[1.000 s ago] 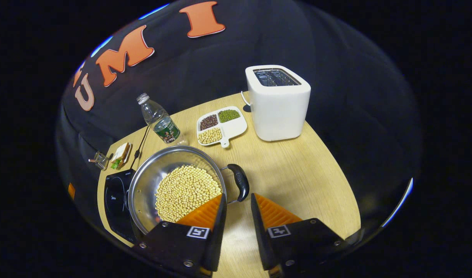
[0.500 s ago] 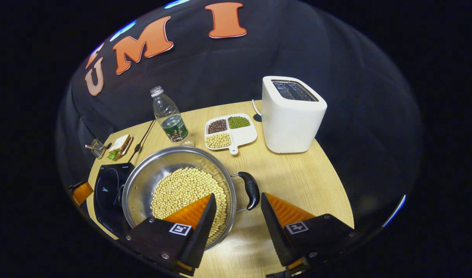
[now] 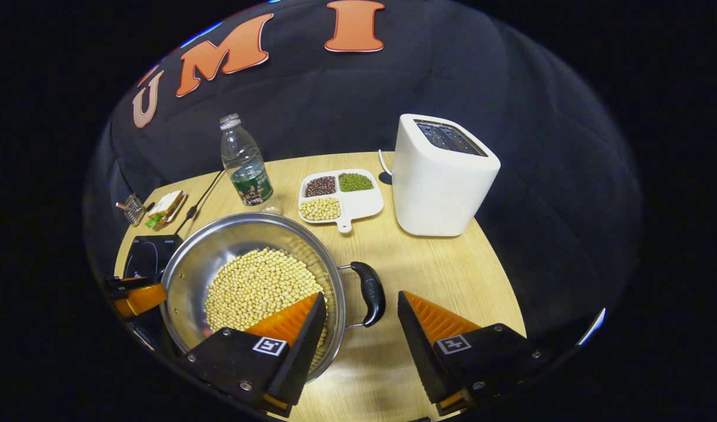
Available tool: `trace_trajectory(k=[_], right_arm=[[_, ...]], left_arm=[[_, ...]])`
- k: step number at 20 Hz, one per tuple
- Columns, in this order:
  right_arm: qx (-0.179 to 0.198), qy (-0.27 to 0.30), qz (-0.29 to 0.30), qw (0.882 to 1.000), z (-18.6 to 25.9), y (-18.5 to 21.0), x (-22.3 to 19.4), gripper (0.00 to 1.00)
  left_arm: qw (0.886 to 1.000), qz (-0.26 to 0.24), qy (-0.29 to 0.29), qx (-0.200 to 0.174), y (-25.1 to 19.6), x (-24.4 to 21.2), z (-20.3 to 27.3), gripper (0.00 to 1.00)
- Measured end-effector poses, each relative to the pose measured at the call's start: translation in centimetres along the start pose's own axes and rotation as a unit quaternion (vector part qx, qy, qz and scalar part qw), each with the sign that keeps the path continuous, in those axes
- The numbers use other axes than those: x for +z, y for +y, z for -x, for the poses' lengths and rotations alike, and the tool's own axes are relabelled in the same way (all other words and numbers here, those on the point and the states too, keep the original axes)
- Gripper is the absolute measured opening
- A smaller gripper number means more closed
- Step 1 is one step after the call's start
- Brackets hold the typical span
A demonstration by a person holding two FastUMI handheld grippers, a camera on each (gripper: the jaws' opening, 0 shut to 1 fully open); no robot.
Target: First push the handle of the pot to place it horizontally, then grasp the pot with both hands and set it on the induction cooktop.
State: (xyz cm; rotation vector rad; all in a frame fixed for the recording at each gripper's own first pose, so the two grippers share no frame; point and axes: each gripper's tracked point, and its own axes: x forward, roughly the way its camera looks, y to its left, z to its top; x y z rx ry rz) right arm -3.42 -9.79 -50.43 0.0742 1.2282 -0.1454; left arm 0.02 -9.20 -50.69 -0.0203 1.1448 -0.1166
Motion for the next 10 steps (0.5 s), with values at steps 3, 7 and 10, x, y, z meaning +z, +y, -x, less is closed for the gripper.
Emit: trace_trajectory(k=[3, 7, 10], right_arm=[[-0.007, -0.002, 0.008, 1.000, -0.3, -0.2, -0.1, 0.79], [-0.012, 0.004, 0.009, 1.000, -1.3, 0.4, -0.6, 0.81], [-0.026, 0.009, 0.020, 0.999, -2.4, 0.5, -0.8, 0.81]], left_arm=[[1.000, 0.021, 0.012, -0.014, -1.0, -0.5, -1.2, 0.85], [0.998, 0.043, -0.003, -0.044, -1.8, -0.3, -2.7, 0.84], [0.998, 0.031, -0.011, -0.048, -2.2, -0.2, -4.0, 0.84]])
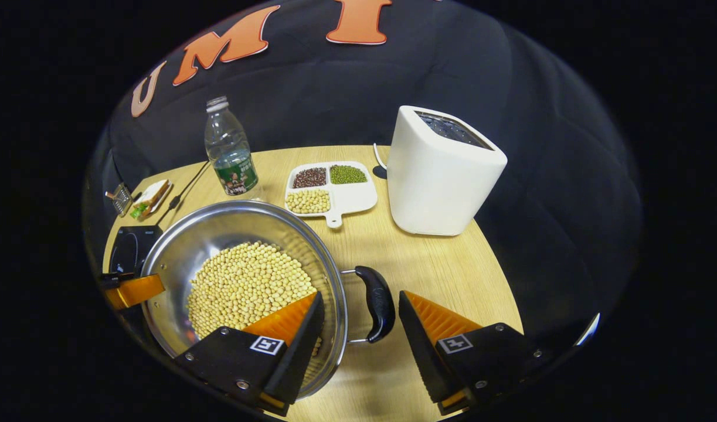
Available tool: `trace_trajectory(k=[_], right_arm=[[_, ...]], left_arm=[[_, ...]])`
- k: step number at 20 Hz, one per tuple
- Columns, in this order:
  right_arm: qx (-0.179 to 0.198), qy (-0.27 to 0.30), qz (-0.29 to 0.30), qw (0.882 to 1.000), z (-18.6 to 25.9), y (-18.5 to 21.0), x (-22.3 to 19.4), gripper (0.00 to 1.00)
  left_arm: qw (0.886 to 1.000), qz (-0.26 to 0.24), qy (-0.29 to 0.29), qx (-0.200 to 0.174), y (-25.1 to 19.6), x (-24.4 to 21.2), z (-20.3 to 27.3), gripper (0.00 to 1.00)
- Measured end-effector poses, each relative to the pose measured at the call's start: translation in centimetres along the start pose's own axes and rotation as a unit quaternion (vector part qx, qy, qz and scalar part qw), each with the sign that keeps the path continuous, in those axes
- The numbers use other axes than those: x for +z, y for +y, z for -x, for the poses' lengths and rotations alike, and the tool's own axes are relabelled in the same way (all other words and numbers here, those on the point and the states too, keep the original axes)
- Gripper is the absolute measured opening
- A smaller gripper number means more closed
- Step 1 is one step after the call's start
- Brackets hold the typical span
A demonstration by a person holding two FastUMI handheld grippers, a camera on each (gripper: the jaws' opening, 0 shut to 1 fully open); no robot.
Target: First push the handle of the pot to place it horizontally, then grasp the pot with both hands and set it on the induction cooktop.
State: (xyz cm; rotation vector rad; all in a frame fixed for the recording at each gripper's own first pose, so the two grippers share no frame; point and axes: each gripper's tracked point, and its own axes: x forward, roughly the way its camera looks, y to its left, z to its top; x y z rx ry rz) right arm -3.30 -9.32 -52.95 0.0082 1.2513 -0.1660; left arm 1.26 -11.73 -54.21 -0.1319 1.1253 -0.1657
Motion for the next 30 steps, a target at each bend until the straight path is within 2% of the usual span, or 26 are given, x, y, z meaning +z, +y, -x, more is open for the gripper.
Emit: trace_trajectory(k=[5, 8, 9, 12, 14, 16, 23, 29, 30], right_arm=[[-0.024, 0.012, 0.021, 0.999, -0.6, -0.4, -0.3, 0.81], [-0.023, 0.012, 0.015, 1.000, -0.8, -0.2, -0.5, 0.80], [-0.021, 0.012, 0.013, 1.000, -1.0, 0.0, -0.8, 0.80], [-0.025, 0.005, 0.030, 0.999, -1.0, 0.0, -0.8, 0.76], [-0.026, 0.000, 0.028, 0.999, -1.0, 0.1, -0.8, 0.75], [-0.026, -0.003, 0.025, 0.999, -0.7, 0.3, -0.8, 0.74], [-0.019, 0.008, -0.014, 1.000, -0.4, 0.8, -1.6, 0.64], [-0.014, -0.021, -0.021, 0.999, 1.9, 1.1, -0.4, 0.64], [-0.009, -0.024, -0.026, 0.999, 2.2, 1.4, -0.2, 0.59]], left_arm=[[0.999, -0.022, -0.012, 0.025, -0.7, 0.2, -2.7, 0.85], [0.998, -0.034, -0.023, 0.041, -0.2, 0.5, -3.9, 0.84], [0.998, -0.034, -0.023, 0.044, 0.0, 0.6, -4.0, 0.78], [0.995, -0.052, -0.034, 0.072, 0.4, 1.1, -4.9, 0.74], [0.994, -0.054, -0.045, 0.079, 0.3, 1.4, -5.2, 0.79], [0.994, -0.052, -0.050, 0.082, 0.3, 1.5, -5.2, 0.79], [0.991, -0.071, -0.071, 0.088, 0.0, 1.7, -4.5, 0.77], [0.987, -0.081, -0.104, 0.088, 0.9, 3.5, -0.5, 0.78], [0.986, -0.083, -0.111, 0.091, 1.3, 4.0, 0.3, 0.76]])
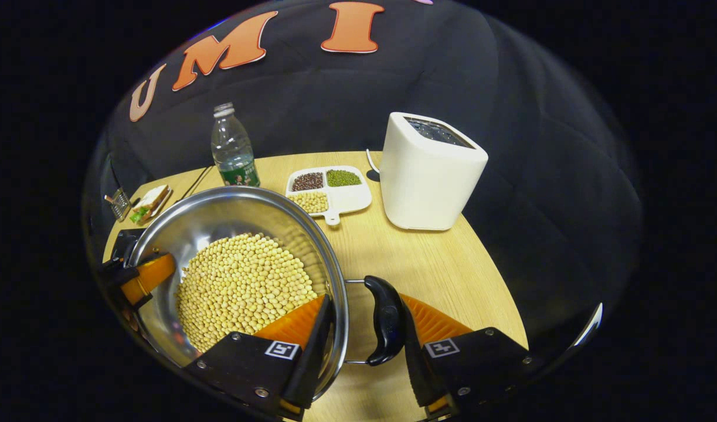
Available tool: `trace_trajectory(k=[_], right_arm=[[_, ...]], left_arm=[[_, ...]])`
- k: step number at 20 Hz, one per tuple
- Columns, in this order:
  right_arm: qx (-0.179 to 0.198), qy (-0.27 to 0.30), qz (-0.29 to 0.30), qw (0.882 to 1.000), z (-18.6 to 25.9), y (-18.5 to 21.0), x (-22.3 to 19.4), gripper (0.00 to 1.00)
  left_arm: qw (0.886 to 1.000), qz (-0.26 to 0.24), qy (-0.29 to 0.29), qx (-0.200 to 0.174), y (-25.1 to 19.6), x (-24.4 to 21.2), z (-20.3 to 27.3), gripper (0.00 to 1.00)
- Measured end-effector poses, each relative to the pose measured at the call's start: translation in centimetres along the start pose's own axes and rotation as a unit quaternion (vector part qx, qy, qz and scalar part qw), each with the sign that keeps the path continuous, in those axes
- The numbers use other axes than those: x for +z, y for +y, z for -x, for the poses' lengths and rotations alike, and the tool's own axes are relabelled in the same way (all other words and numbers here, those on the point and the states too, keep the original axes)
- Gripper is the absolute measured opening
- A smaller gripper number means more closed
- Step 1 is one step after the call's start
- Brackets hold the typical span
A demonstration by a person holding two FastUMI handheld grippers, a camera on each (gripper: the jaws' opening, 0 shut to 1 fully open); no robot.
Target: First push the handle of the pot to place it horizontally, then grasp the pot with both hands and set it on the induction cooktop.
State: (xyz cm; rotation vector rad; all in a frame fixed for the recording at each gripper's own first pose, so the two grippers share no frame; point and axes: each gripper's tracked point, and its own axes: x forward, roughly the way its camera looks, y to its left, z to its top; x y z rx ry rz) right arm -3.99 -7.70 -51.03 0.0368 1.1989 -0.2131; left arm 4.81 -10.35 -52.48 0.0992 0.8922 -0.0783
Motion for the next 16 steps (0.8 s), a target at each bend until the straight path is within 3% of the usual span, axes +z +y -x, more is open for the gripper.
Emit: trace_trajectory(k=[2, 4, 5, 7, 12, 13, 16], right_arm=[[0.008, -0.004, -0.004, 1.000, 0.9, 0.7, 0.2, 0.63], [0.014, -0.006, -0.001, 1.000, 2.3, 1.1, 0.6, 0.58], [0.017, -0.006, 0.001, 1.000, 2.7, 1.4, 0.6, 0.63], [0.026, -0.013, -0.001, 1.000, 3.8, 2.2, 1.2, 0.63], [0.046, -0.025, 0.010, 0.999, 5.9, 5.3, 2.3, 0.55], [0.048, -0.028, 0.012, 0.998, 6.6, 5.6, 2.6, 0.60], [0.057, -0.034, 0.017, 0.998, 8.0, 8.1, 3.2, 0.60]], left_arm=[[1.000, -0.004, -0.008, 0.007, 1.1, 0.8, 1.0, 0.74], [1.000, -0.001, -0.008, 0.011, 2.4, 1.0, 2.1, 0.76], [1.000, 0.000, -0.009, 0.014, 3.2, 1.2, 2.5, 0.75], [1.000, 0.003, -0.016, 0.020, 5.0, 1.7, 3.5, 0.73], [0.999, 0.017, -0.026, 0.038, 9.3, 3.0, 6.2, 0.75], [0.999, 0.021, -0.029, 0.041, 10.1, 3.3, 6.7, 0.78], [0.998, 0.027, -0.038, 0.051, 12.7, 3.9, 8.3, 0.75]])
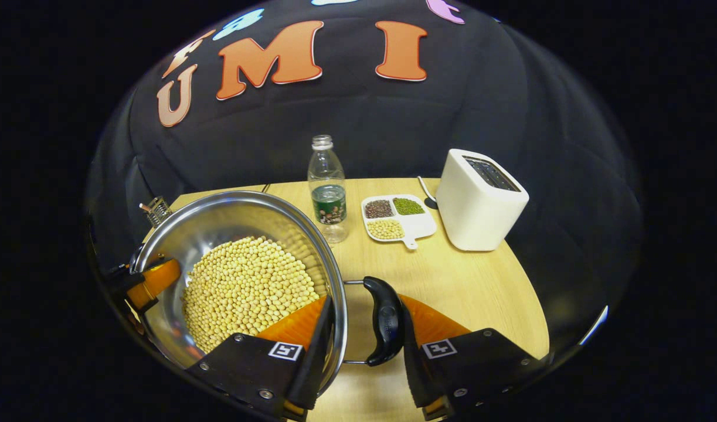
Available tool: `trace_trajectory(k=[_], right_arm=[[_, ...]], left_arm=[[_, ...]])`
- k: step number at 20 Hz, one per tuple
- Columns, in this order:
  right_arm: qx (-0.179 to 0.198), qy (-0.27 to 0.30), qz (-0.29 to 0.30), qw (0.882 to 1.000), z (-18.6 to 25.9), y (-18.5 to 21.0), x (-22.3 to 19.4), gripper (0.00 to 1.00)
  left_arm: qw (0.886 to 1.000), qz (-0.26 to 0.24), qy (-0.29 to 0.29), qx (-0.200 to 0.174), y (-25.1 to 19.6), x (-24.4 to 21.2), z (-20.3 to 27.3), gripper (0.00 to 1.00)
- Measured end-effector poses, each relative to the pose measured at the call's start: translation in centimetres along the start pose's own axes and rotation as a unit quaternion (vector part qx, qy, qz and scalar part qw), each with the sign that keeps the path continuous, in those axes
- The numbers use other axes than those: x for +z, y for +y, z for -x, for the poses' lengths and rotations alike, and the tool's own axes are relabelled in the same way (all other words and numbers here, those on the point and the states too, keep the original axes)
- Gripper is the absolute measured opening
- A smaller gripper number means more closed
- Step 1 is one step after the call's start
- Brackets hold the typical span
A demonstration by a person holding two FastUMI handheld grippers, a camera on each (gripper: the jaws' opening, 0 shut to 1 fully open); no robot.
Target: First push the handle of the pot to place it horizontally, then grasp the pot with both hands and set it on the induction cooktop.
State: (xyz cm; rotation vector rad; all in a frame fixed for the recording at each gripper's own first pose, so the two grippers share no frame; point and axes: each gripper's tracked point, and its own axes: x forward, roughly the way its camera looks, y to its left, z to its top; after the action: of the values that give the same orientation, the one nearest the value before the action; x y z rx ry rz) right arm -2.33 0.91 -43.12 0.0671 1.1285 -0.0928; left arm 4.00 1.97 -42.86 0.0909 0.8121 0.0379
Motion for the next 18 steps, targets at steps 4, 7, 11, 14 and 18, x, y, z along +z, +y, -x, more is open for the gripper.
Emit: trace_trajectory(k=[4, 7, 11, 14, 18], right_arm=[[0.012, -0.002, 0.006, 1.000, 0.5, 3.7, 0.9, 0.59], [0.024, -0.008, 0.016, 1.000, 1.0, 6.4, 1.3, 0.60], [0.045, -0.016, 0.026, 0.999, 1.4, 10.3, 2.0, 0.60], [0.058, -0.017, 0.030, 0.998, 1.4, 13.0, 2.4, 0.60], [0.067, -0.017, 0.034, 0.997, 1.2, 15.7, 2.3, 0.60]], left_arm=[[1.000, 0.004, -0.008, 0.017, 3.5, 0.7, 1.4, 0.75], [0.999, 0.012, -0.010, 0.031, 6.5, 1.1, 2.3, 0.75], [0.998, 0.016, -0.017, 0.051, 10.6, 2.1, 3.7, 0.78], [0.998, 0.016, -0.021, 0.066, 13.1, 2.6, 4.3, 0.72], [0.997, 0.022, -0.025, 0.074, 16.0, 2.7, 4.3, 0.75]])
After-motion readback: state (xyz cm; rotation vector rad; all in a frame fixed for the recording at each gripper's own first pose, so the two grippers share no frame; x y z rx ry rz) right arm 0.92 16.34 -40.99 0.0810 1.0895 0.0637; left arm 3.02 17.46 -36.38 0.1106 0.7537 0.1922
